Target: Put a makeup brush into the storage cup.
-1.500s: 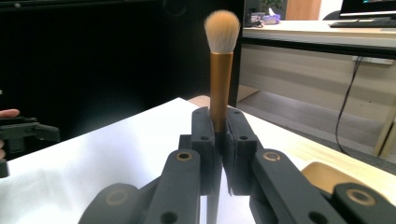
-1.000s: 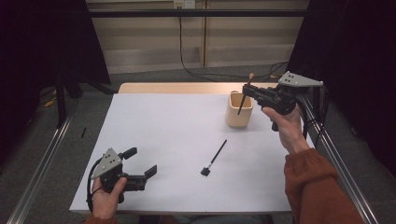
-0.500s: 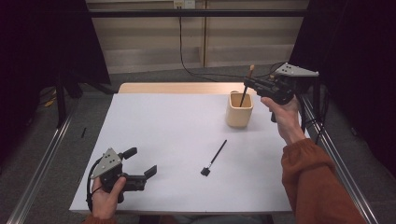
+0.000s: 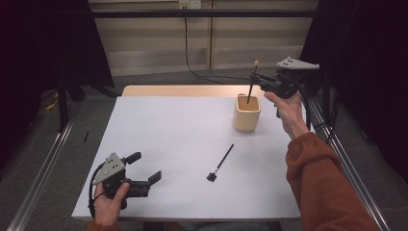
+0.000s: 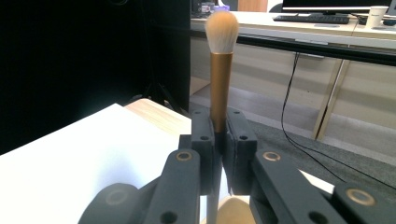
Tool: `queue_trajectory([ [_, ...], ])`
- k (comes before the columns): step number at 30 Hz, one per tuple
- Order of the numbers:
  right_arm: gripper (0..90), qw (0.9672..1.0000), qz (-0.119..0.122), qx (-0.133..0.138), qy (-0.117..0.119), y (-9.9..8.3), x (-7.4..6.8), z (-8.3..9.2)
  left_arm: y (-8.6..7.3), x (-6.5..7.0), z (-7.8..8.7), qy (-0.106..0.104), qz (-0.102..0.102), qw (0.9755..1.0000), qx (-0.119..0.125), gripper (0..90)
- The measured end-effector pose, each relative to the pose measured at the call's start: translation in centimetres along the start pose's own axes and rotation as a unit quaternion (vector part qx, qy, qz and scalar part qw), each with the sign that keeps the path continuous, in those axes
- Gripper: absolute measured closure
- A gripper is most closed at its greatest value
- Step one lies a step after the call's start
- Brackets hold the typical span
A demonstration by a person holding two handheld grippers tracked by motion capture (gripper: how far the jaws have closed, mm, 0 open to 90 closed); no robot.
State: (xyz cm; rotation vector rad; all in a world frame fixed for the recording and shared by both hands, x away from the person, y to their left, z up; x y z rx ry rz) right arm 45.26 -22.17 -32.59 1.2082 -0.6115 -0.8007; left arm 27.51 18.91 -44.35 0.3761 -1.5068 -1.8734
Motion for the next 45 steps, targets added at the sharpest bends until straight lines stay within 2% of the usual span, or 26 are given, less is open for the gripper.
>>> queue_trajectory([
  [8,83.9,1.0000,0.000,-0.005,-0.007,0.2,0.4,-0.7,0.0,0.0,0.0,0.000,-0.001,1.0000,0.002,1.1],
  [19,83.8,0.9998,-0.005,-0.013,-0.011,-0.7,1.1,-1.4,0.1,-0.1,0.1,0.001,-0.003,1.0000,0.003,1.1],
  [41,83.8,0.9992,-0.015,-0.034,-0.014,-4.5,1.5,-2.0,0.0,-0.1,0.2,0.002,-0.009,0.9999,-0.004,1.2],
  [45,83.8,0.9992,-0.017,-0.034,-0.013,-5.0,1.5,-2.0,0.1,-0.1,0.2,0.001,-0.003,1.0000,0.001,1.3],
])
Point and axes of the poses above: each handheld gripper's, and its own axes: z roughly backward along the jaws, y roughly out of its top, x roughly to its right, the point moved 5 cm from there along -z, roughly forward along the jaws, and after that the axes turned 4 degrees about z, right-handed, at the moved point
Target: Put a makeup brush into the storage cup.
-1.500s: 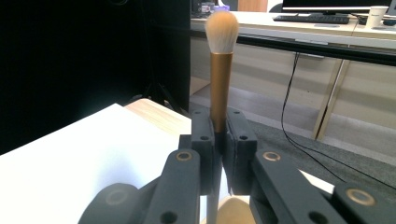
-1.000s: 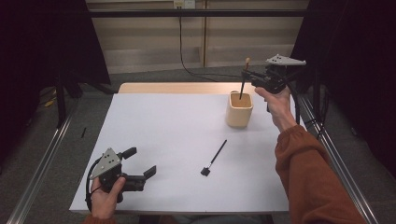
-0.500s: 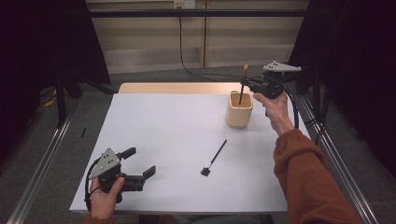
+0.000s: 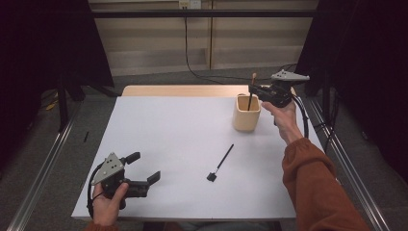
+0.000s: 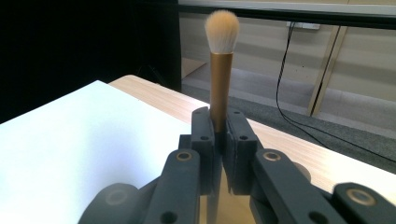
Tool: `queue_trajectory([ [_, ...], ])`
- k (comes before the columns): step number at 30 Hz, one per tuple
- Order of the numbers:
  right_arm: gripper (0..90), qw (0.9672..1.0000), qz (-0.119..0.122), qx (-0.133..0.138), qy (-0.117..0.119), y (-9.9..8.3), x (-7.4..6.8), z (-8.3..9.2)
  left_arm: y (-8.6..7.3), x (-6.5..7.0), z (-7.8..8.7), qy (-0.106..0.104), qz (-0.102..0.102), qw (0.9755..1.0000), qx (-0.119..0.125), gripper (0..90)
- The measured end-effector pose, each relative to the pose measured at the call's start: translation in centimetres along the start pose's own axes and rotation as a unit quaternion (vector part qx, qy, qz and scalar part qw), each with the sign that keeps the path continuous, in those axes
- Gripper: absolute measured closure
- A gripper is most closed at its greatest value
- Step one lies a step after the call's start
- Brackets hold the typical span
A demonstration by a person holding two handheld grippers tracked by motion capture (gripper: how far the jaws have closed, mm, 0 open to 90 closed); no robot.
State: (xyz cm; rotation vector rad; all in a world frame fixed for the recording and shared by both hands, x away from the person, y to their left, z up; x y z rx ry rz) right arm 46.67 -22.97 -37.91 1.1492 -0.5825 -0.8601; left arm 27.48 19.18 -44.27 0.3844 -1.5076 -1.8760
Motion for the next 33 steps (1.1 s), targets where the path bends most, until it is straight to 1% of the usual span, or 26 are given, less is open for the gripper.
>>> queue_trajectory([
  [3,83.8,1.0000,-0.005,0.002,-0.001,-0.5,0.0,0.0,0.0,0.0,0.1,0.002,-0.003,1.0000,-0.002,1.3],
  [5,83.7,1.0000,-0.007,0.000,-0.002,-0.9,-0.1,0.0,0.0,0.0,0.2,-0.001,0.000,1.0000,0.000,1.3],
  [6,83.7,1.0000,-0.007,-0.002,-0.001,-1.1,-0.1,-0.1,0.0,0.0,0.2,-0.004,0.009,0.9999,0.002,1.2],
  [7,83.7,1.0000,-0.008,-0.002,0.000,-1.2,-0.2,-0.1,0.0,0.0,0.2,-0.002,0.008,1.0000,0.003,1.3],
  [9,83.7,1.0000,-0.007,-0.003,0.002,-1.5,-0.3,-0.3,0.0,0.0,0.2,-0.003,0.006,1.0000,0.002,1.3],
  [14,83.7,0.9999,-0.012,-0.005,0.002,-2.1,-0.2,-0.5,0.0,-0.1,0.3,-0.001,0.004,1.0000,0.003,1.3],
  [17,83.6,0.9999,-0.011,-0.006,0.002,-2.6,-0.3,-0.6,0.0,-0.1,0.3,0.000,0.002,1.0000,0.002,1.3],
  [22,83.6,0.9999,-0.009,-0.006,0.005,-2.6,-0.5,-0.8,0.0,0.2,0.2,-0.002,-0.004,1.0000,-0.002,1.3],
  [29,83.3,0.9999,-0.010,-0.007,0.003,-2.9,-0.4,-0.9,0.0,0.1,0.3,0.001,-0.002,1.0000,-0.002,1.3],
  [30,83.0,1.0000,-0.006,-0.007,0.002,-3.0,-0.4,-1.0,-0.1,0.2,0.3,0.000,-0.004,1.0000,-0.004,1.3],
  [33,82.1,0.9999,-0.009,-0.007,0.003,-3.1,-0.4,-1.1,-0.1,0.2,0.2,0.001,-0.007,1.0000,-0.005,1.3],
])
Point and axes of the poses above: each handheld gripper's, and its own axes: z roughly backward along the jaws, y roughly out of its top, x roughly to its right, the point moved 5 cm from there along -z, roughly forward along the jaws, and after that the axes turned 4 degrees about z, right-handed, at the moved point
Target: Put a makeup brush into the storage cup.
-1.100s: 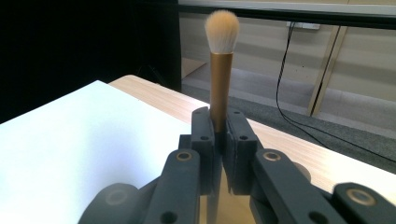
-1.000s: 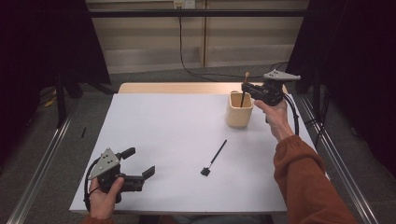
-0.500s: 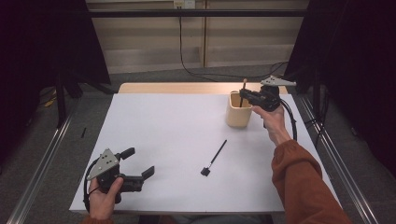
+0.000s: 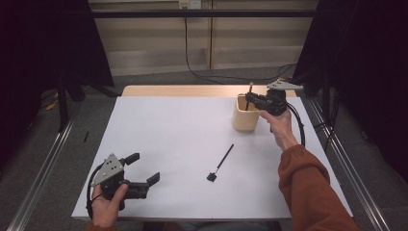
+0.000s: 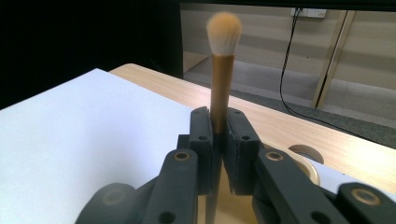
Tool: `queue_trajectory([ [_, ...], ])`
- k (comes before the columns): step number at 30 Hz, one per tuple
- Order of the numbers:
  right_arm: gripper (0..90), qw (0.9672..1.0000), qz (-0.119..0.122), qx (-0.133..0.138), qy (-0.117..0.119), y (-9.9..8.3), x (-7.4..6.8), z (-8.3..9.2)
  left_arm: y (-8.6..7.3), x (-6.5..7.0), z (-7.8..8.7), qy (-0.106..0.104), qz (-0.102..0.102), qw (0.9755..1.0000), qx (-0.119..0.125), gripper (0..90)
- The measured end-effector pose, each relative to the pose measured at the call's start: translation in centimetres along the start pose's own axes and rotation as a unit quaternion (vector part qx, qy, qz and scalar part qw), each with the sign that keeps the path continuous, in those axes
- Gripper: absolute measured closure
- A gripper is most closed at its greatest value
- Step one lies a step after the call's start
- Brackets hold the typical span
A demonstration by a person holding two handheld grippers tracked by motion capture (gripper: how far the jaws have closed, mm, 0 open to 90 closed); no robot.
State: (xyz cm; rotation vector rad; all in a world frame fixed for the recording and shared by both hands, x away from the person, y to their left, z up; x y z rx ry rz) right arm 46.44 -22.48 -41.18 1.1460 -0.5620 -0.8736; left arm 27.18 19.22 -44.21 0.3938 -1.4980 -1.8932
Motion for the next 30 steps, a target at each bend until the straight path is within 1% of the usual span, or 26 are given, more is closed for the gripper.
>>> queue_trajectory([
  [3,75.9,1.0000,-0.006,-0.003,0.000,-0.03,-0.02,-0.03,-0.02,0.03,-0.05,-0.001,-0.001,1.0000,0.000,1.3],
  [4,72.5,1.0000,-0.006,-0.006,-0.004,-0.06,0.04,-0.02,-0.03,0.04,-0.06,-0.001,-0.001,1.0000,-0.001,1.3],
  [5,68.2,0.9999,-0.013,-0.005,-0.003,-0.09,0.07,0.02,-0.03,0.04,-0.06,-0.001,-0.001,1.0000,-0.001,1.3],
  [6,68.2,0.9999,-0.013,-0.005,-0.003,-0.09,0.07,0.02,-0.03,0.04,-0.07,-0.002,-0.002,1.0000,-0.001,1.3],
  [7,65.2,0.9998,-0.017,-0.004,-0.002,-0.12,0.11,0.06,-0.03,0.06,-0.06,-0.002,-0.002,1.0000,-0.001,1.3],
  [8,56.9,0.9998,-0.017,-0.003,0.000,-0.12,0.13,0.17,-0.03,0.05,-0.05,-0.002,-0.002,1.0000,0.000,1.3],
  [9,54.2,0.9999,-0.016,-0.002,-0.001,-0.09,0.12,0.19,-0.05,0.04,-0.05,-0.002,-0.003,1.0000,-0.001,1.3],
  [10,54.2,0.9999,-0.016,-0.002,-0.001,-0.09,0.12,0.19,-0.05,0.04,-0.05,-0.002,-0.003,1.0000,-0.001,1.3],
  [11,44.5,0.9999,-0.013,0.001,-0.002,0.06,0.04,0.25,-0.06,0.02,-0.05,-0.001,-0.003,1.0000,-0.002,1.3],
  [13,37.2,0.9999,-0.012,0.002,-0.002,0.13,0.04,0.30,-0.06,0.01,-0.04,-0.001,-0.004,1.0000,-0.003,1.2],
  [14,32.0,0.9999,-0.011,0.002,-0.004,0.13,0.05,0.31,-0.06,0.00,-0.05,-0.001,-0.004,1.0000,-0.002,1.3],
  [15,32.0,0.9999,-0.011,0.002,-0.004,0.13,0.05,0.31,-0.08,-0.03,-0.05,-0.001,-0.005,1.0000,-0.002,1.3],
  [17,25.3,0.9999,-0.013,0.003,-0.003,0.11,0.06,0.30,-0.10,-0.08,-0.07,-0.001,-0.003,1.0000,-0.002,1.2],
  [18,19.2,0.9999,-0.015,0.005,-0.004,0.08,0.08,0.30,-0.10,-0.09,-0.07,-0.001,-0.003,1.0000,-0.002,1.3],
  [20,13.6,0.9998,-0.016,0.007,-0.004,0.16,0.04,0.31,-0.08,-0.08,-0.03,0.000,-0.003,1.0000,-0.001,1.2],
  [22,13.1,0.9999,-0.014,0.007,-0.002,0.21,-0.04,0.34,-0.09,-0.05,-0.07,-0.001,-0.004,1.0000,-0.002,1.2],
  [24,9.8,0.9999,-0.011,0.008,-0.001,0.24,-0.17,0.33,-0.08,-0.07,-0.07,-0.001,-0.006,1.0000,-0.003,1.2],
  [26,8.2,0.9999,-0.011,0.009,0.000,0.22,-0.26,0.34,-0.09,-0.05,-0.07,0.000,-0.004,1.0000,-0.002,1.2],
  [29,3.7,0.9999,-0.014,0.010,-0.001,0.22,-0.37,0.42,-0.06,-0.05,-0.03,0.002,-0.006,1.0000,-0.002,1.2],
  [30,2.9,0.9999,-0.011,0.010,0.001,0.27,-0.48,0.46,-0.04,0.00,-0.03,0.001,-0.006,1.0000,-0.001,1.2],
])
Point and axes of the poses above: each handheld gripper's, and its own axes: z roughly backward along the jaws, y roughly out of its top, x roughly to its right, the point moved 5 cm from there along -z, roughly forward along the jaws, and after that the axes turned 4 degrees about z, right-handed, at the moved point
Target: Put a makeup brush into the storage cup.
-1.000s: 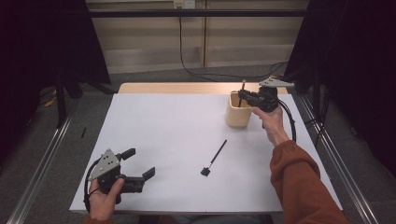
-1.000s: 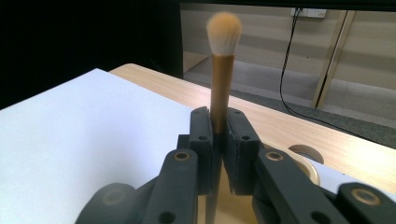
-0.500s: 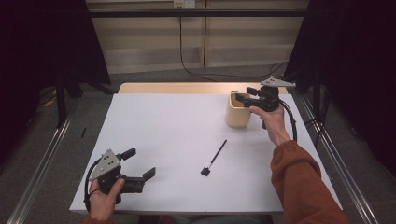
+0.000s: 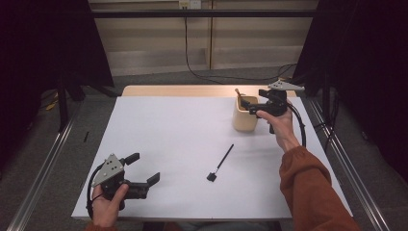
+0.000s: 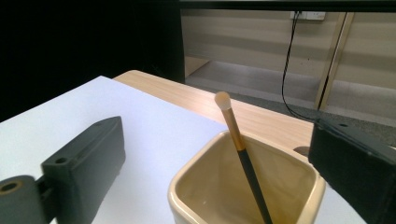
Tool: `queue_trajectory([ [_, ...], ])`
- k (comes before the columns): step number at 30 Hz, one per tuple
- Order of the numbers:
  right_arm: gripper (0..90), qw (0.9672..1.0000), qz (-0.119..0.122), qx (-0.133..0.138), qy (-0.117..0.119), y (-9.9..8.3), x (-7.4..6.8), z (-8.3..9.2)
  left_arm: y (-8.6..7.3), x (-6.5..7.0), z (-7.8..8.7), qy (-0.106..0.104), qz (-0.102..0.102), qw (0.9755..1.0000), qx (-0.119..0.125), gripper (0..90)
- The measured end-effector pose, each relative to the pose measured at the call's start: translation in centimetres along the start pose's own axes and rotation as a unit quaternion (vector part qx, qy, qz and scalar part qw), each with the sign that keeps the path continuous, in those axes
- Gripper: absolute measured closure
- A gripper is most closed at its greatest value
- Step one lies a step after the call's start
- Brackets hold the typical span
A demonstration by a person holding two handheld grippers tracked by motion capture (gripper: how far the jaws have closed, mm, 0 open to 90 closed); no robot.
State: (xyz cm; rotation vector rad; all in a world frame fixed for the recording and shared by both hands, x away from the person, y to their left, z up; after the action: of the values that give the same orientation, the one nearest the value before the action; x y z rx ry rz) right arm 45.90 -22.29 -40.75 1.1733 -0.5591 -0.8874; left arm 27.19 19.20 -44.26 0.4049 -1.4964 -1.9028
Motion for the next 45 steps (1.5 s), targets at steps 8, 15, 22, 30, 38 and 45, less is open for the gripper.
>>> queue_trajectory([
  [8,0.3,1.0000,0.007,0.001,0.002,-0.4,-0.4,0.6,0.0,0.0,0.0,0.003,0.001,1.0000,0.002,1.2],
  [15,0.0,1.0000,0.002,0.000,0.000,-0.9,-0.5,1.2,0.1,0.0,0.1,0.005,0.000,1.0000,0.003,1.2],
  [22,0.3,0.9999,0.004,0.009,-0.002,-1.2,-0.8,3.1,0.2,-0.3,0.3,0.013,0.000,0.9999,0.009,1.4],
  [30,0.5,0.9999,0.004,0.012,0.004,-1.9,-1.5,4.4,0.2,-0.3,0.3,0.013,0.001,0.9999,0.010,1.3],
  [38,0.5,0.9998,0.002,0.015,0.012,-2.7,-2.0,5.7,0.2,-0.4,0.4,0.017,0.000,0.9998,0.011,1.3],
  [45,0.6,0.9998,0.007,0.013,0.015,-2.9,-2.6,7.0,0.2,-0.6,0.6,0.019,0.007,0.9996,0.017,0.9],
])
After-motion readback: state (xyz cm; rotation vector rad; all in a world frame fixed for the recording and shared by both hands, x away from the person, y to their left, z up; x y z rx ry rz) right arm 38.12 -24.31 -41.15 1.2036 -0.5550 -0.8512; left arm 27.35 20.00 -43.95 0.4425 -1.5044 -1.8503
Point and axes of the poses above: each handheld gripper's, and its own axes: z roughly backward along the jaws, y roughly out of its top, x roughly to its right, the point moved 5 cm from there along -z, roughly forward along the jaws, and after that the axes turned 4 degrees about z, right-handed, at the moved point
